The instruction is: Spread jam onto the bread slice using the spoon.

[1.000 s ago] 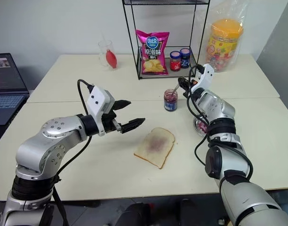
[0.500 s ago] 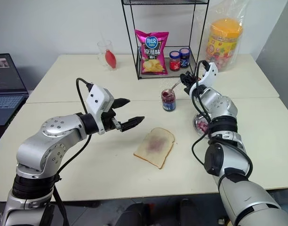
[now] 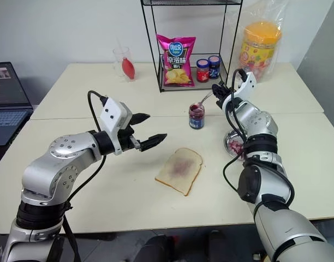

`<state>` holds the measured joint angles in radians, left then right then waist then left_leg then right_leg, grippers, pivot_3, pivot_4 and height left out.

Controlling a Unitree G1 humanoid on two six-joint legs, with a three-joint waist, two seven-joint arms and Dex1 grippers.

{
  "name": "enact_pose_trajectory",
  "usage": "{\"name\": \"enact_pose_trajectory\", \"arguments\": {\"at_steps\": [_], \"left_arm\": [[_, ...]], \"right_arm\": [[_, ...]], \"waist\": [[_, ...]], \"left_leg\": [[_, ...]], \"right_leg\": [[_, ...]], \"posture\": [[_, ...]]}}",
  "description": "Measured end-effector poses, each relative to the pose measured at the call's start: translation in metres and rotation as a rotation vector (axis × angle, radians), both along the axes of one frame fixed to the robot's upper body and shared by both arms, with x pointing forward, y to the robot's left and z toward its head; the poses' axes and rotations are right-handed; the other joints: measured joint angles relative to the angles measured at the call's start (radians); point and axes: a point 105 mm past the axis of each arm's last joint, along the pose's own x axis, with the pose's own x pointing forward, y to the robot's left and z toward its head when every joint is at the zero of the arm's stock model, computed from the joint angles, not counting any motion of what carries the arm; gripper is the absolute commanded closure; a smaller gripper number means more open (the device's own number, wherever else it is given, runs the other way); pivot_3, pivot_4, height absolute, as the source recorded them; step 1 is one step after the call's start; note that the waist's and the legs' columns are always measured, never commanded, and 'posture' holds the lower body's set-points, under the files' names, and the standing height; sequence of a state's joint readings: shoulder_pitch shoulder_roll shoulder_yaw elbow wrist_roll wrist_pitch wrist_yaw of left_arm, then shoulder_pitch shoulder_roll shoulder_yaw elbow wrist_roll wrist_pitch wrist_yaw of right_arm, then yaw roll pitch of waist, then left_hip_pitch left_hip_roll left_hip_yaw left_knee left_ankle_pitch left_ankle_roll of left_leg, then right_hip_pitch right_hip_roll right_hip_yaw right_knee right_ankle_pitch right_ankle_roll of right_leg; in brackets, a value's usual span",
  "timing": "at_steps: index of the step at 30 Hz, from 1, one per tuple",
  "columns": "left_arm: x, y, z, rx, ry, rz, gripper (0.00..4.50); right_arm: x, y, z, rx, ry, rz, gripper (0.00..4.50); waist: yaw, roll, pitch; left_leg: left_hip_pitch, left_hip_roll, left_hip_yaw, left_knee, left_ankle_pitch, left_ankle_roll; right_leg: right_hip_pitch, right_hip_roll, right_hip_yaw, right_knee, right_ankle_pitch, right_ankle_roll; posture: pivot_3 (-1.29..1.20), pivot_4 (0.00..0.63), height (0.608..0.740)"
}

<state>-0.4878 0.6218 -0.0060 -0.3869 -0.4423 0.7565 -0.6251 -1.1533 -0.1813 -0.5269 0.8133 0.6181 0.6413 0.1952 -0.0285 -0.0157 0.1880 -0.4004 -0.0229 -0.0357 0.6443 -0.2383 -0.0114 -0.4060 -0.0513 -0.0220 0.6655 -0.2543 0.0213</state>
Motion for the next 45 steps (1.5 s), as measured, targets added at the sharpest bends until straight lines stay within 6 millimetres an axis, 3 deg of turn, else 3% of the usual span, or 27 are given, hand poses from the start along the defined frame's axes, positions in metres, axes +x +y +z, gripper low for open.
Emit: {"name": "enact_pose_trajectory", "arguments": {"at_steps": [38, 45], "left_arm": [[0.005, -0.004, 0.003, -0.021, -0.012, -0.020, 0.00], [0.004, 0.003, 0.004, 0.007, -0.018, -0.024, 0.00]], "right_arm": [[-0.005, -0.014, 0.006, 0.184, 0.043, -0.010, 4.43], [-0.020, -0.006, 0.035, 0.208, -0.032, 0.068, 4.43]], "waist": [[0.000, 0.000, 0.000], [0.000, 0.000, 0.000]], "left_leg": [[0.000, 0.000, 0.003, 0.000, 0.000, 0.000], [0.000, 0.001, 0.004, -0.001, 0.000, 0.001]], "right_leg": [[-0.001, 0.000, 0.003, 0.000, 0.000, 0.001], [-0.001, 0.000, 0.003, 0.000, 0.000, 0.001]], "posture": [[0.00, 0.150, 0.740], [0.00, 0.150, 0.740]]}}
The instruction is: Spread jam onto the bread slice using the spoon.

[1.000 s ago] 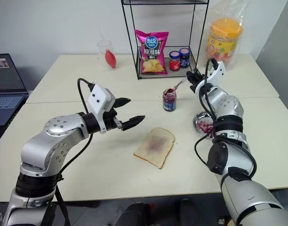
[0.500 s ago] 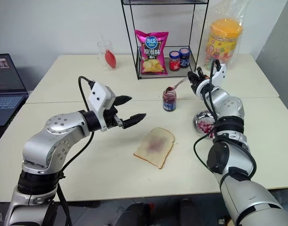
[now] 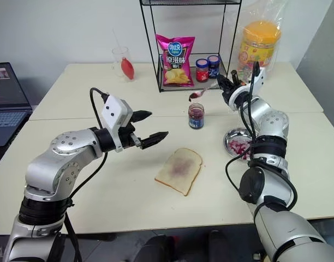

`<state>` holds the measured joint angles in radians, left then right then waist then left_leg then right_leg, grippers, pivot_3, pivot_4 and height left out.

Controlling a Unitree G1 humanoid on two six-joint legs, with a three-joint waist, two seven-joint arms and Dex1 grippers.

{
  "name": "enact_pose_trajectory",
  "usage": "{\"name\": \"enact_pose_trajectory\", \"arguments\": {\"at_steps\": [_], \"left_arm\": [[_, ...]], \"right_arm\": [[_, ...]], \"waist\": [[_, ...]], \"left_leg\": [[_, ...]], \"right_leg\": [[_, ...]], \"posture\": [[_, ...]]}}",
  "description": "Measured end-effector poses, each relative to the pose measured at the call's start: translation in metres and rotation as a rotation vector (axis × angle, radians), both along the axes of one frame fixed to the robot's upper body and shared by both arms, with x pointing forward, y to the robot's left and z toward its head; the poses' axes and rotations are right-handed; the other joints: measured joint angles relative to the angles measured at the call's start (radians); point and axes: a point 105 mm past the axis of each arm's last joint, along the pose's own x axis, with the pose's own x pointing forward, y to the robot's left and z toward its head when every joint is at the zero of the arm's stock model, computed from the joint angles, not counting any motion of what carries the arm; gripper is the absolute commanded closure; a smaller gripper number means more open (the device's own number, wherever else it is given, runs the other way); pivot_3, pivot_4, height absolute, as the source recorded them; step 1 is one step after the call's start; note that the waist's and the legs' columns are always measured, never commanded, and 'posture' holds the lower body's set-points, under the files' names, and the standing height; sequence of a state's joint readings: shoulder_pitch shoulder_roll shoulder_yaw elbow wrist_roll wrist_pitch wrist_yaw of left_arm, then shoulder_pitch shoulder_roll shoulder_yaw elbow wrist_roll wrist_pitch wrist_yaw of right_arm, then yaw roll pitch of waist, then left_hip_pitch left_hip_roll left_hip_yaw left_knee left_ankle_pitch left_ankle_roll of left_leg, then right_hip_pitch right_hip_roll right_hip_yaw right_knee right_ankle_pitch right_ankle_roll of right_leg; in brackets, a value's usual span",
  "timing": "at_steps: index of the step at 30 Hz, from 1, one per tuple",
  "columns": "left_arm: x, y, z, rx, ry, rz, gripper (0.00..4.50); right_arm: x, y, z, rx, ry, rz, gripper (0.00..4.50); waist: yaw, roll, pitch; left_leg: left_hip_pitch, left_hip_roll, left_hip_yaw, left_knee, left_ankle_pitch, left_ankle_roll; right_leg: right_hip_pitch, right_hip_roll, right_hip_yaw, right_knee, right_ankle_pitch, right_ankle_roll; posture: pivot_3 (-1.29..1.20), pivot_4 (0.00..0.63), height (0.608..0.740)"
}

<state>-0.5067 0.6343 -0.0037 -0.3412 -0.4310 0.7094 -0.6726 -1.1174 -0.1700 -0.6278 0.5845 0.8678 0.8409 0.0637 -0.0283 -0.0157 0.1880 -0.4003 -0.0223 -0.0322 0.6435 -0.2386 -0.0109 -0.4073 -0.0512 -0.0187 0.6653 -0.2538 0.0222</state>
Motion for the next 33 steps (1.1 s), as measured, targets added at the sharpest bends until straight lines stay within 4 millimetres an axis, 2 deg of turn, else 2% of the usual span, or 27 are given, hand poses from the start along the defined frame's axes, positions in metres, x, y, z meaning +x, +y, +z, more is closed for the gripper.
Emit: {"name": "enact_pose_trajectory", "arguments": {"at_steps": [2, 6, 8, 11, 14, 17, 21, 27, 30, 33], "left_arm": [[-0.007, 0.016, -0.004, 0.017, 0.015, 0.017, 0.00], [-0.022, 0.043, -0.008, 0.061, 0.037, 0.046, 0.00], [-0.030, 0.049, -0.008, 0.078, 0.037, 0.042, 0.00], [-0.048, 0.055, -0.023, 0.103, 0.088, 0.015, 0.00], [-0.068, 0.059, -0.049, 0.137, 0.165, -0.015, 0.00], [-0.080, 0.061, -0.063, 0.167, 0.179, -0.033, 0.00], [-0.090, 0.056, -0.074, 0.201, 0.167, -0.064, 0.00], [-0.100, 0.049, -0.089, 0.211, 0.164, -0.092, 0.00], [-0.101, 0.046, -0.092, 0.212, 0.154, -0.101, 0.00], [-0.101, 0.046, -0.094, 0.218, 0.144, -0.098, 0.00]], "right_arm": [[-0.016, 0.011, 0.007, 0.012, -0.028, 0.059, 4.43], [-0.048, 0.027, 0.001, 0.018, -0.032, 0.158, 4.43], [-0.059, 0.033, -0.002, 0.008, -0.027, 0.187, 4.43], [-0.076, 0.036, -0.009, -0.025, -0.025, 0.215, 4.43], [-0.094, 0.039, -0.030, -0.126, -0.006, 0.246, 4.43], [-0.107, 0.048, -0.053, -0.205, 0.030, 0.288, 4.43], [-0.113, 0.059, -0.072, -0.239, 0.052, 0.320, 4.43], [-0.113, 0.073, -0.083, -0.325, 0.012, 0.345, 4.43], [-0.113, 0.079, -0.093, -0.365, 0.010, 0.358, 4.43], [-0.113, 0.084, -0.095, -0.393, -0.018, 0.367, 4.43]], "waist": [[-0.002, 0.000, 0.000], [-0.003, 0.000, 0.000], [-0.003, 0.000, 0.000], [-0.003, 0.000, 0.000], [-0.003, 0.000, 0.000], [-0.003, 0.000, 0.000], [-0.002, 0.000, 0.000], [-0.002, -0.001, 0.000], [-0.002, 0.000, 0.000], [-0.001, -0.001, 0.000]], "left_leg": [[0.000, 0.001, 0.000, -0.001, 0.000, 0.000], [-0.001, 0.001, 0.001, -0.002, 0.000, 0.000], [-0.001, 0.001, 0.001, -0.002, 0.000, 0.000], [0.000, 0.001, 0.003, -0.001, -0.001, 0.001], [0.000, 0.001, 0.004, -0.001, -0.001, 0.002], [0.000, 0.001, 0.004, -0.001, -0.001, 0.002], [0.001, 0.002, 0.006, 0.000, 0.000, 0.003], [0.001, 0.002, 0.007, 0.000, 0.000, 0.004], [0.001, 0.002, 0.007, 0.000, 0.000, 0.004], [0.001, 0.002, 0.006, 0.000, 0.000, 0.004]], "right_leg": [[0.000, 0.000, 0.000, 0.000, 0.000, 0.000], [-0.003, 0.000, 0.001, 0.000, 0.000, 0.000], [-0.002, 0.000, 0.002, 0.000, 0.000, 0.000], [-0.002, 0.000, 0.004, -0.001, 0.000, 0.001], [-0.002, 0.000, 0.004, -0.001, 0.000, 0.001], [-0.002, 0.000, 0.004, -0.001, 0.000, 0.001], [-0.002, 0.000, 0.006, -0.002, 0.001, 0.004], [-0.002, 0.000, 0.006, -0.003, 0.000, 0.007], [-0.002, 0.000, 0.006, -0.003, 0.000, 0.007], [-0.002, 0.000, 0.006, -0.003, 0.000, 0.007]], "posture": [[0.00, 0.150, 0.740], [0.00, 0.150, 0.740], [0.00, 0.150, 0.740], [0.00, 0.150, 0.740], [0.00, 0.150, 0.740], [0.00, 0.150, 0.740], [0.00, 0.150, 0.740], [0.00, 0.150, 0.740], [0.00, 0.150, 0.740], [0.00, 0.150, 0.740]]}}
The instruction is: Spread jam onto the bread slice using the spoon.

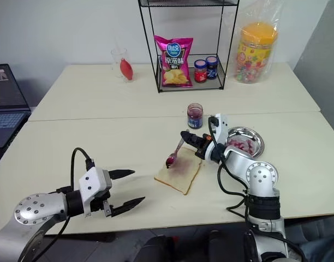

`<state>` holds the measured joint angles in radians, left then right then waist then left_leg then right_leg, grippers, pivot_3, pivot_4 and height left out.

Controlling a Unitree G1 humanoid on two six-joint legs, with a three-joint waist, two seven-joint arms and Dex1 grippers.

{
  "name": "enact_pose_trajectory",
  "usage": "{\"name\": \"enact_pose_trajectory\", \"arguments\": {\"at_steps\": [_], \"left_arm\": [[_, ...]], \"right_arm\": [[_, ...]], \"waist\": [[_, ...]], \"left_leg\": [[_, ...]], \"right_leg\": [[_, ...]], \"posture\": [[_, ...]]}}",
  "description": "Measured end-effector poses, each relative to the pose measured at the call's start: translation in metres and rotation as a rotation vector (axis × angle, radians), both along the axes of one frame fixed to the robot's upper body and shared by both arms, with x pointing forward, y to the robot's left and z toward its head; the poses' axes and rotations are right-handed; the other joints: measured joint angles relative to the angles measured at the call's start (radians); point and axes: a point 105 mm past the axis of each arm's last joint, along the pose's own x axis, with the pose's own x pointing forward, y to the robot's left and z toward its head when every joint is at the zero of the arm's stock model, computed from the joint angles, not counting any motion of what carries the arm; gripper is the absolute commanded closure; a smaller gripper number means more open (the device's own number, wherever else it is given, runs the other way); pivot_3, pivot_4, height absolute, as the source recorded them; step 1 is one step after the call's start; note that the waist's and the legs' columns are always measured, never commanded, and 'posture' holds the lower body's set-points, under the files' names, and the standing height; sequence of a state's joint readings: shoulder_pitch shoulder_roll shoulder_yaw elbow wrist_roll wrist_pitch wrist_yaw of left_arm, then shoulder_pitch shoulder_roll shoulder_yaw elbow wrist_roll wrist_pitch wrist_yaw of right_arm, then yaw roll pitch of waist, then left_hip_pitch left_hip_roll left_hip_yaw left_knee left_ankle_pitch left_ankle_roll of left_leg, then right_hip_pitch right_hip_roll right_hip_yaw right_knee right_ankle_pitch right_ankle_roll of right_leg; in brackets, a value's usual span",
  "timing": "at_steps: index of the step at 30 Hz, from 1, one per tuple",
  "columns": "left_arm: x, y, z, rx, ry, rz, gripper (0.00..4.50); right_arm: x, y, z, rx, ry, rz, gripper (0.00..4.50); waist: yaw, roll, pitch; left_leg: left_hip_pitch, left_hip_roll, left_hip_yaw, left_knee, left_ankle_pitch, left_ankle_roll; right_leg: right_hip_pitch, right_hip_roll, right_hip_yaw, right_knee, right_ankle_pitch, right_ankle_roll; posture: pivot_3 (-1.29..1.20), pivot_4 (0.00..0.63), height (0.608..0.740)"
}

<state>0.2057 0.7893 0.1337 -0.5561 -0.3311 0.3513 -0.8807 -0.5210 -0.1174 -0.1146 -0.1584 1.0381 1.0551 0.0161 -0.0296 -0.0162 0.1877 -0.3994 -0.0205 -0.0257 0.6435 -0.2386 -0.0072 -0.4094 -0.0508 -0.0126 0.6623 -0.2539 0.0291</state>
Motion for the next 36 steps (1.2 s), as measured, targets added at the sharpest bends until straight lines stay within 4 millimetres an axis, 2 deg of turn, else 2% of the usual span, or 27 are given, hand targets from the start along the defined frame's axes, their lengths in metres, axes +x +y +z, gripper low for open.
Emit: {"name": "enact_pose_trajectory", "arguments": {"at_steps": [3, 8, 16, 24, 32, 36], "left_arm": [[0.001, 0.001, -0.001, 0.000, -0.007, 0.002, 0.00], [0.005, 0.000, -0.001, 0.006, -0.022, -0.004, 0.00], [0.007, -0.002, -0.004, 0.007, -0.025, -0.015, 0.00], [0.011, -0.007, -0.004, -0.006, -0.040, -0.025, 0.00], [0.013, -0.011, -0.004, -0.010, -0.044, -0.038, 0.00], [0.014, -0.011, -0.006, -0.010, -0.046, -0.034, 0.00]], "right_arm": [[-0.002, 0.006, -0.003, -0.032, -0.022, 0.032, 4.43], [-0.005, 0.005, -0.020, -0.140, -0.065, 0.056, 4.43], [-0.014, 0.009, -0.015, -0.304, -0.310, 0.112, 4.43], [-0.018, -0.001, 0.001, -0.453, -0.534, 0.125, 4.43], [-0.024, -0.010, 0.009, -0.532, -0.620, 0.150, 4.43], [-0.028, -0.017, 0.028, -0.518, -0.656, 0.157, 4.43]], "waist": [[0.000, 0.000, 0.000], [0.002, 0.000, 0.000], [0.002, -0.001, 0.000], [0.008, -0.001, 0.000], [0.008, -0.002, 0.000], [0.009, -0.002, 0.000]], "left_leg": [[0.000, 0.000, 0.000, 0.000, 0.000, 0.000], [0.000, 0.000, 0.000, 0.000, 0.000, 0.000], [0.000, 0.000, 0.000, 0.001, 0.000, 0.000], [0.000, 0.000, -0.001, 0.001, 0.000, 0.000], [0.000, 0.000, -0.001, 0.001, 0.000, 0.000], [0.000, 0.000, -0.001, 0.001, 0.000, 0.000]], "right_leg": [[0.000, 0.000, 0.000, 0.000, 0.000, 0.000], [0.000, 0.000, 0.000, -0.001, 0.000, 0.000], [0.001, 0.000, 0.000, -0.001, 0.000, 0.001], [0.001, -0.001, -0.001, -0.001, 0.001, 0.002], [0.001, -0.001, -0.001, -0.002, 0.001, 0.002], [0.001, -0.001, -0.001, -0.002, 0.001, 0.002]], "posture": [[0.00, 0.150, 0.740], [0.00, 0.150, 0.740], [0.00, 0.150, 0.740], [0.00, 0.150, 0.740], [0.00, 0.150, 0.740], [0.00, 0.150, 0.740]]}}
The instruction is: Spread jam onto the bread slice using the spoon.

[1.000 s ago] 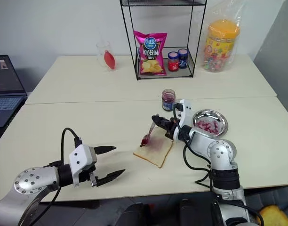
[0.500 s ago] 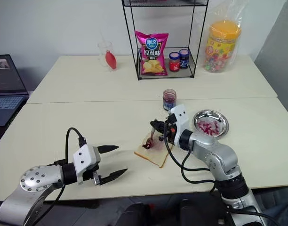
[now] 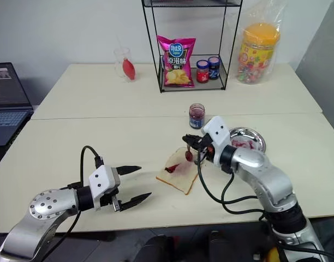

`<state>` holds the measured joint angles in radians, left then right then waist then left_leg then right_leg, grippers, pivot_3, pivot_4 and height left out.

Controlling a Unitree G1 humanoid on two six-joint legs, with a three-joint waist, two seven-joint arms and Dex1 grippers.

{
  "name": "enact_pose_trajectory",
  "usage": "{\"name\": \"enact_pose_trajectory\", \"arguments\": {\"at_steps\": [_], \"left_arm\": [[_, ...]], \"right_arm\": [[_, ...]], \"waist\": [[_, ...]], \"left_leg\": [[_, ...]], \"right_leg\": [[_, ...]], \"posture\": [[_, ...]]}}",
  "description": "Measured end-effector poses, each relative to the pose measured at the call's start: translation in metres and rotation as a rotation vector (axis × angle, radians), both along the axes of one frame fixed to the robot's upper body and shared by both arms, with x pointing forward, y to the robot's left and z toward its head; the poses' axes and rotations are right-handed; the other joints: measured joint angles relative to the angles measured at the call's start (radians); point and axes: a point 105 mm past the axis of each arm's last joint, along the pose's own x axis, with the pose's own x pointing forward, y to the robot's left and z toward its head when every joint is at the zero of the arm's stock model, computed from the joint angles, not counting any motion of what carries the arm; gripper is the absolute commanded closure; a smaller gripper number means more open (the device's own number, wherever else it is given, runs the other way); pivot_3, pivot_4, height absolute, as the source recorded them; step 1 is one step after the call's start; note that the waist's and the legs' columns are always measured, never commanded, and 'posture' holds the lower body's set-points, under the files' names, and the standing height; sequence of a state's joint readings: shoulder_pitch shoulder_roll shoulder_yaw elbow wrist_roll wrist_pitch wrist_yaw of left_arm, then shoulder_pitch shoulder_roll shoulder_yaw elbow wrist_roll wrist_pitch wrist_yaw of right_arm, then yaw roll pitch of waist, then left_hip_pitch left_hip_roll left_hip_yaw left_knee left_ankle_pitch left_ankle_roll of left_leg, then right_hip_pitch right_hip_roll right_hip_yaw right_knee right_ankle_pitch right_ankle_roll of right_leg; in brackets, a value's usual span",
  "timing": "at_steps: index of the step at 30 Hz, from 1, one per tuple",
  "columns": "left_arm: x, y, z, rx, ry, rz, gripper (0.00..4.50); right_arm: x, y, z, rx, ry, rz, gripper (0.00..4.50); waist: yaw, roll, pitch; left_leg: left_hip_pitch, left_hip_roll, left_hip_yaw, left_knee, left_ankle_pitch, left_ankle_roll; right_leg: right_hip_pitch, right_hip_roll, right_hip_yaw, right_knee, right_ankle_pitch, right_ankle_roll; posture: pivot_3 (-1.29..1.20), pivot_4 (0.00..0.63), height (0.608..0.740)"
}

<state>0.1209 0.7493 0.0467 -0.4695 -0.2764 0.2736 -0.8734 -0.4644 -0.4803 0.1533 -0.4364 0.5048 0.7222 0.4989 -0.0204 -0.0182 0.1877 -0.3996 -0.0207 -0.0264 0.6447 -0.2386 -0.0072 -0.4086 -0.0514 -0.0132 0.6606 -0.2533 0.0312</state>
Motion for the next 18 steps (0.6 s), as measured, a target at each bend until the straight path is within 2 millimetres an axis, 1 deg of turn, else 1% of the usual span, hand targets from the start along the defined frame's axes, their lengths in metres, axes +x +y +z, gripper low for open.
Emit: {"name": "enact_pose_trajectory", "arguments": {"at_steps": [2, 4, 6, 7, 11, 13, 14, 16, 17, 18], "left_arm": [[0.001, 0.001, 0.000, 0.001, -0.003, 0.003, 0.00], [0.003, -0.001, 0.003, -0.004, -0.020, -0.002, 0.00], [0.005, -0.001, 0.006, -0.005, -0.037, -0.005, 0.00], [0.006, -0.001, 0.007, -0.005, -0.044, -0.002, 0.00], [0.007, 0.000, 0.006, -0.005, -0.042, 0.004, 0.00], [0.005, 0.001, 0.004, -0.004, -0.036, 0.008, 0.00], [0.003, 0.004, 0.002, -0.002, -0.029, 0.017, 0.00], [0.001, 0.009, -0.001, 0.001, -0.020, 0.028, 0.00], [0.001, 0.011, -0.002, 0.004, -0.014, 0.032, 0.00], [0.001, 0.012, -0.001, 0.005, -0.015, 0.032, 0.00]], "right_arm": [[-0.001, 0.000, 0.010, 0.054, 0.022, 0.013, 4.43], [-0.002, 0.001, 0.014, 0.120, 0.067, 0.021, 4.43], [-0.004, 0.006, 0.018, 0.247, 0.157, 0.026, 4.43], [-0.005, 0.007, 0.018, 0.285, 0.203, 0.028, 4.43], [-0.006, 0.008, 0.018, 0.379, 0.297, 0.026, 4.43], [-0.007, 0.012, 0.007, 0.387, 0.354, 0.031, 4.43], [-0.008, 0.017, -0.006, 0.402, 0.412, 0.035, 4.43], [-0.008, 0.023, -0.026, 0.413, 0.503, 0.034, 4.43], [-0.007, 0.032, -0.035, 0.432, 0.558, 0.044, 4.43], [-0.006, 0.035, -0.036, 0.444, 0.573, 0.041, 4.43]], "waist": [[0.000, 0.000, 0.000], [0.000, 0.000, 0.000], [0.000, 0.000, 0.000], [0.000, 0.000, 0.000], [-0.001, 0.000, 0.000], [-0.003, 0.000, 0.000], [-0.005, -0.002, -0.001], [-0.008, -0.001, -0.001], [-0.009, -0.001, 0.000], [-0.009, -0.001, 0.000]], "left_leg": [[0.000, 0.000, 0.000, 0.000, 0.000, 0.000], [0.000, 0.000, -0.001, 0.000, 0.000, 0.000], [0.000, 0.000, 0.000, 0.000, 0.000, 0.000], [0.000, 0.000, 0.000, 0.000, 0.000, 0.000], [0.000, 0.000, 0.000, 0.000, 0.000, 0.000], [0.000, 0.000, 0.000, -0.001, 0.000, 0.000], [0.001, 0.000, 0.000, -0.001, 0.000, 0.000], [0.000, 0.000, 0.000, -0.001, 0.000, 0.000], [0.000, 0.000, 0.001, -0.001, 0.000, 0.000], [0.000, 0.001, 0.001, -0.001, 0.000, 0.000]], "right_leg": [[0.000, 0.000, 0.000, 0.000, 0.000, 0.000], [0.000, 0.000, 0.000, 0.000, 0.000, 0.000], [0.000, 0.000, 0.000, 0.001, 0.001, -0.002], [0.000, 0.000, 0.000, 0.001, 0.003, -0.004], [0.000, 0.000, 0.000, 0.000, 0.003, -0.004], [0.000, 0.000, 0.000, 0.000, 0.002, -0.004], [0.000, 0.000, 0.000, 0.000, 0.002, -0.004], [-0.001, 0.000, 0.000, 0.001, 0.002, -0.004], [-0.001, 0.000, 0.000, 0.002, 0.002, -0.004], [-0.001, 0.000, 0.000, 0.002, 0.002, -0.004]], "posture": [[0.00, 0.150, 0.740], [0.00, 0.150, 0.740], [0.00, 0.150, 0.740], [0.00, 0.150, 0.740], [0.00, 0.150, 0.740], [0.00, 0.150, 0.740], [0.00, 0.150, 0.740], [0.00, 0.150, 0.740], [0.00, 0.150, 0.740], [0.00, 0.150, 0.740]]}}
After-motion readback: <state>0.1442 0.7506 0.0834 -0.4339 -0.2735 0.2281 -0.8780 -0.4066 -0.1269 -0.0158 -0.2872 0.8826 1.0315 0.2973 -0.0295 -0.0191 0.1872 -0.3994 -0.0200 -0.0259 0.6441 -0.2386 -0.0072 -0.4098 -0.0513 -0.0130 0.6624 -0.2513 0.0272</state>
